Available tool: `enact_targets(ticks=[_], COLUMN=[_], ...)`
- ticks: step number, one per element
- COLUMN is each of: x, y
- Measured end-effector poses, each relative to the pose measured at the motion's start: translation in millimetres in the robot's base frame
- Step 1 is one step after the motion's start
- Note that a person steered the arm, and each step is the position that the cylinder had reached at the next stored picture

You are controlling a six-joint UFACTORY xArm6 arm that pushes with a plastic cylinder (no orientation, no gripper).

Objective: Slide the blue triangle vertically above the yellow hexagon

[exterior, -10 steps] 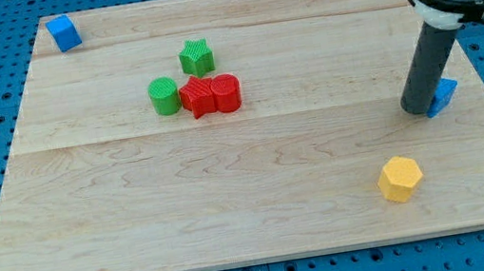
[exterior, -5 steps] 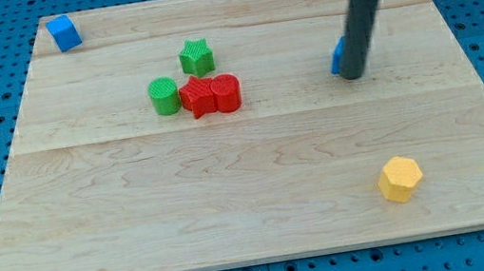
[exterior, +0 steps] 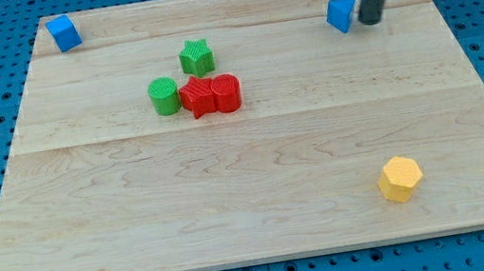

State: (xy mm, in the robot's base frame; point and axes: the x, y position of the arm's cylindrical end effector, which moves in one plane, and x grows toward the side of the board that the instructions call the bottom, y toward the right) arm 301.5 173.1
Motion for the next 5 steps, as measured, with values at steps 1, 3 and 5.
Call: enact_targets(ticks=[1, 3, 5], x=[20, -45, -28], y=[-21, -31, -29])
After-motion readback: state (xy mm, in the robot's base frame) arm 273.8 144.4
